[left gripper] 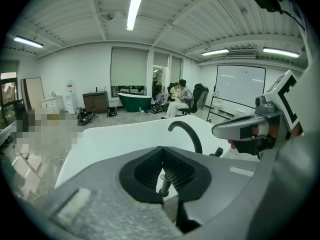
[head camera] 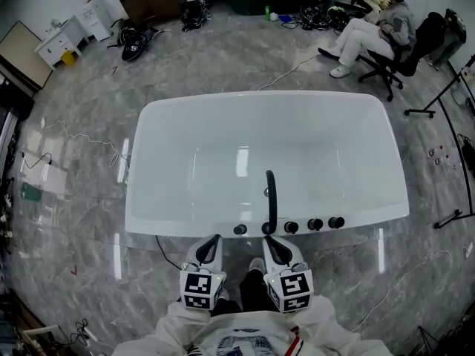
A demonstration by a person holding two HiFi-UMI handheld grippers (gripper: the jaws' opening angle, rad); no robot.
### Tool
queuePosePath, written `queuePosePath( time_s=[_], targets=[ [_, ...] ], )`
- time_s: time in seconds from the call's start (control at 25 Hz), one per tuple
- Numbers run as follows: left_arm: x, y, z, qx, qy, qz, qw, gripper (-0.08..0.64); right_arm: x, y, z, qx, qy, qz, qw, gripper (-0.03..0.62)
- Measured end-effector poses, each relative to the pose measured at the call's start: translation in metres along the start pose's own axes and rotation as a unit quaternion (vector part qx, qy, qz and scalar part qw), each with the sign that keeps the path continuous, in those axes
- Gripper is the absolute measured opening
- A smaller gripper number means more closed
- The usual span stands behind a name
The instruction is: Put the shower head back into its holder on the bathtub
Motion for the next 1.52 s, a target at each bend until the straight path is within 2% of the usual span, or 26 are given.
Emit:
queuePosePath(
  time_s=[0.4, 0.92, 1.52],
  targets=[
    [-0.004, -0.006, -0.027, -0.026, 0.012, 0.002, 0.9996, 0.0, -0.001, -0.026, -0.013, -0.022, 0.001, -0.012, 1.0, 0.006],
    [-0.028, -0.016, -0.091, -0.074, 0.04, 0.028, 0.9961, 0.0, -0.02, -0.102, -0.041, -0.061, 0.013, -0.013, 0.998, 0.006],
    [-0.051, -0.032, -0.181, -0.082, 0.079, 0.046, 0.9924, 0.0, -0.039, -0.189, -0.078, -0.093, 0.048, -0.017, 0.994, 0.006]
  ],
)
Point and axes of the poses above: the fingertips, and each gripper's own axes: z forward along the fingers, y to its right, x out of its top, the point moved 4 cm from there along -z, backward along the fingers, and after that the axes turned 4 degrees about x, right-handed, at the moved point
